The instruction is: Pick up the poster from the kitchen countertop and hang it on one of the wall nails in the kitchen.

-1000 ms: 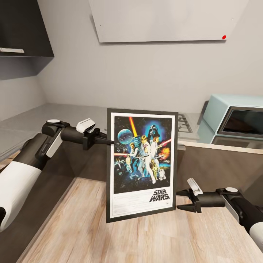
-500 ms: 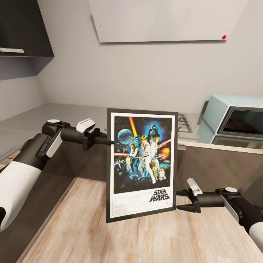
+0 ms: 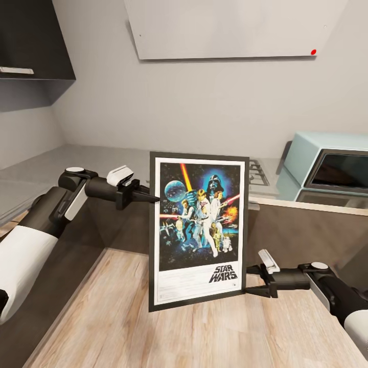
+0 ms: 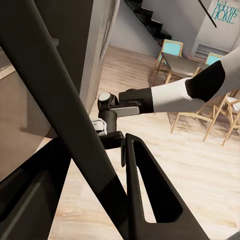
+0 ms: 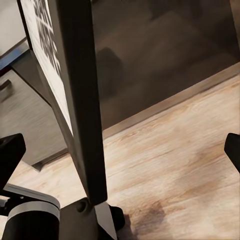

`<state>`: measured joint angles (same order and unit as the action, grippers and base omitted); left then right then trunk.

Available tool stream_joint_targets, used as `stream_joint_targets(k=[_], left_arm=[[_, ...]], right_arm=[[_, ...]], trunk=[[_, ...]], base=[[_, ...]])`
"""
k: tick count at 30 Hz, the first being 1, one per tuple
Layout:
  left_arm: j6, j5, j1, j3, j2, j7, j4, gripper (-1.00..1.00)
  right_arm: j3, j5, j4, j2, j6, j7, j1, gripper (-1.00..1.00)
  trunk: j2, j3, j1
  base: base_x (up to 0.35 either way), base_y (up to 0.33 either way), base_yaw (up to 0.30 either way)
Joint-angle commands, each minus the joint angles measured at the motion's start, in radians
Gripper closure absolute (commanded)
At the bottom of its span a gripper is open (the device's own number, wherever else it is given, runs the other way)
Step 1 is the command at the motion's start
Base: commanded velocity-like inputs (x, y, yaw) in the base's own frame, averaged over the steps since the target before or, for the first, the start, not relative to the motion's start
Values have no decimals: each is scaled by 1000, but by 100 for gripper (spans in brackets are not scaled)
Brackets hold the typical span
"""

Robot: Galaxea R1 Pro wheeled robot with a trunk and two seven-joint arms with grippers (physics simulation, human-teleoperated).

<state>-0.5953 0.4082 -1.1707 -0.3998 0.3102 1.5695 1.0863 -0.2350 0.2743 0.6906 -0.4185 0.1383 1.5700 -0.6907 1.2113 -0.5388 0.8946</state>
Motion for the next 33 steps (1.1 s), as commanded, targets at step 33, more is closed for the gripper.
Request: stream_joint_targets(k=[33], left_arm=[[-11, 6, -1, -4, 1, 1, 3, 100]], right_arm=[[-7, 9, 0, 12, 11, 1, -1, -100]], trunk=[[1, -1, 0]], base=[[0, 0, 0]])
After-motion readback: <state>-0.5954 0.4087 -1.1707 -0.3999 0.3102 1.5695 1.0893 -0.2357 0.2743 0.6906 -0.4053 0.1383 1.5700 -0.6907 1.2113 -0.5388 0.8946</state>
